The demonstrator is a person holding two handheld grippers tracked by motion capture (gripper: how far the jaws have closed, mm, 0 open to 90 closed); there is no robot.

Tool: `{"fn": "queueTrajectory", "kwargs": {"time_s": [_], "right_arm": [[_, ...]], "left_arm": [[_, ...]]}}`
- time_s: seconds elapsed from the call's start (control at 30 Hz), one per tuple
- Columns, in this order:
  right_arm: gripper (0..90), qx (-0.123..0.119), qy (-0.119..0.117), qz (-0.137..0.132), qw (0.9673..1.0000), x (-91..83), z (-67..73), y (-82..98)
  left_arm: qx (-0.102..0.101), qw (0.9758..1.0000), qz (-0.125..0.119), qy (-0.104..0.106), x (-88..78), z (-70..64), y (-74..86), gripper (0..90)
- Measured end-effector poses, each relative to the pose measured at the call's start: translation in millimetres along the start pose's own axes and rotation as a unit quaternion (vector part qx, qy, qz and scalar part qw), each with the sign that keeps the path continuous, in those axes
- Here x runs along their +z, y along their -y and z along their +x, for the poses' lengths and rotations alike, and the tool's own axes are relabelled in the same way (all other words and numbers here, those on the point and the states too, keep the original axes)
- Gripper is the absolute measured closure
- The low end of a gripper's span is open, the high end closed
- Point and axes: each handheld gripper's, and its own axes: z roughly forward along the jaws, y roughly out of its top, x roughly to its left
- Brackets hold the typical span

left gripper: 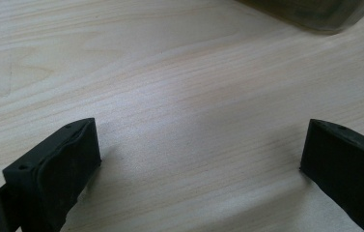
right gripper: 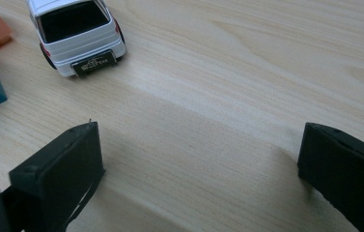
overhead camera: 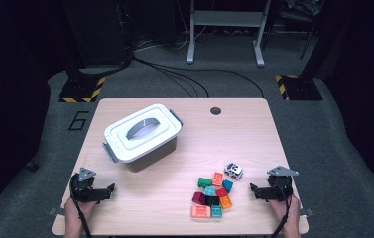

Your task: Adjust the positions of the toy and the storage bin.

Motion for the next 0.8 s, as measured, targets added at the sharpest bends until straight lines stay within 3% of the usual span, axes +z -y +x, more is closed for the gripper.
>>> {"fn": "queueTrajectory", "kwargs": {"time_s": [0.33,0.57,0.8], "right_arm": [[1.0,0.001,0.000,0.000,1.0000,0.1,0.0,0.0],[1.0,0.002,0.000,0.000,1.0000,0.1,0.2,-0.1],[1.0,0.002,-0.001,0.000,1.0000,0.3,0.2,-0.2]], "left_arm": [[0.002,1.0000,-0.003,0.000,0.7,-1.2,-0.4,0.1],[-0.001,0.9994,0.006,0.036,-10.6,2.1,-5.5,0.4],[0.002,0.9976,-0.020,0.066,-36.0,3.3,-24.9,0.2]]}}
